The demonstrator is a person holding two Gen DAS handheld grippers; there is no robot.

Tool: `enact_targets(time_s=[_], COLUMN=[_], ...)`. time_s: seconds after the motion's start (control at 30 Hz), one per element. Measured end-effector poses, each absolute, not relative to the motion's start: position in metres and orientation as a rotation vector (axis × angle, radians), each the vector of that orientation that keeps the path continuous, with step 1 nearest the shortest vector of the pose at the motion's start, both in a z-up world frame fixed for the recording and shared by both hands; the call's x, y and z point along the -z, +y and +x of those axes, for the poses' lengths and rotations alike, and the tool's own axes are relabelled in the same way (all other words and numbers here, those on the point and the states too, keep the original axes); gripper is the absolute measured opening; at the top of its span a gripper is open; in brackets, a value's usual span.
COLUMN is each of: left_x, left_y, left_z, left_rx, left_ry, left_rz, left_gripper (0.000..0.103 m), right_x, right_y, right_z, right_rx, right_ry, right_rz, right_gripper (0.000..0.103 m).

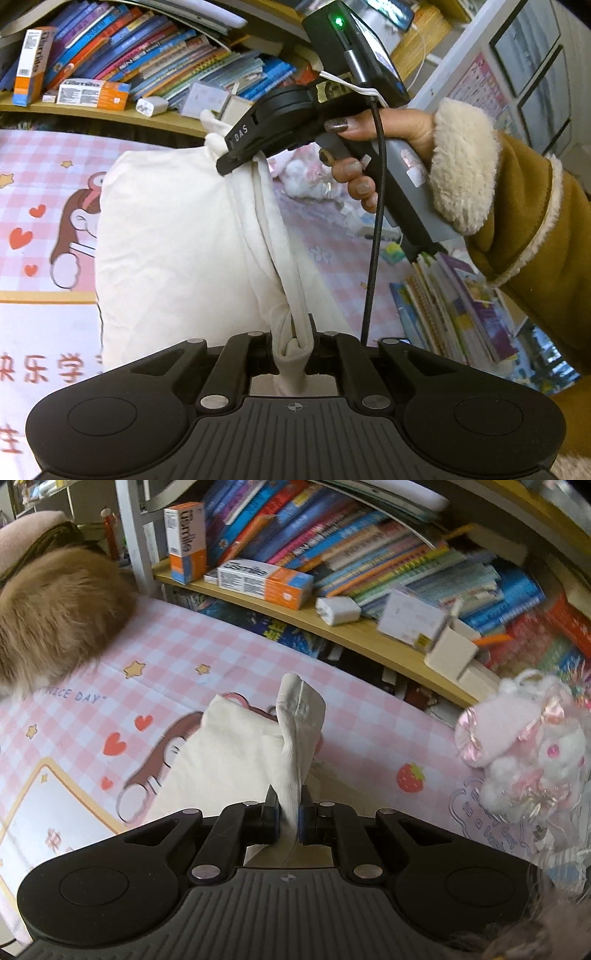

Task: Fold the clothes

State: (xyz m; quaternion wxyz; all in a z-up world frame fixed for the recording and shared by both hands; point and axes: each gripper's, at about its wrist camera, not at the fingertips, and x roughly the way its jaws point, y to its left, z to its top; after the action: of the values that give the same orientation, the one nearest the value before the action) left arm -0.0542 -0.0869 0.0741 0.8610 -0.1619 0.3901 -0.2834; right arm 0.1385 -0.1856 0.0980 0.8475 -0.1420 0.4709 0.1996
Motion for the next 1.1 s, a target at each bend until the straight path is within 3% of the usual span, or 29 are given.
enact_targets(time_s=[0.63,0.7,0.73,0.8,0.83,1.1], left_x=[-0.045,-0.040,-0.038,-0.036,-0.037,-0.045], left_y=[-0.197,-0.203,-0.205,-0.211,-0.213,-0.155], left_z=[-0.046,-0.046,-0.046,-0.048,-0.050,-0.071], left_rx=[0.514,0.521,0.529,0.564,0.587,0.569], left_ry=[0.959,0.982,0.994,1.009,1.007,0.934], left_rz=[-0.158,-0.152,-0.152,-0.158,-0.162,-0.346], left_gripper=[0.008,0.017,0.018,0.022,0.023,0.024], right_x=[-0.045,-0.037,-0.033,-0.028,-0.025,-0.041], right_y=[-0.290,-0.296,-0.299,-0.307,-0.311,-0.362], right_z=[0.151,0.150,0.150,0.147,0.145,0.092], right_rx=[-0.460,-0.450,-0.439,-0.392,-0.369,-0.337], right_ry=[1.039,1.057,1.064,1.067,1.069,1.042], right_rz=[-0.191,-0.179,-0.177,-0.176,-0.176,-0.058], right_gripper=[0.008,0.009,0.010,0.030,0.045,0.045])
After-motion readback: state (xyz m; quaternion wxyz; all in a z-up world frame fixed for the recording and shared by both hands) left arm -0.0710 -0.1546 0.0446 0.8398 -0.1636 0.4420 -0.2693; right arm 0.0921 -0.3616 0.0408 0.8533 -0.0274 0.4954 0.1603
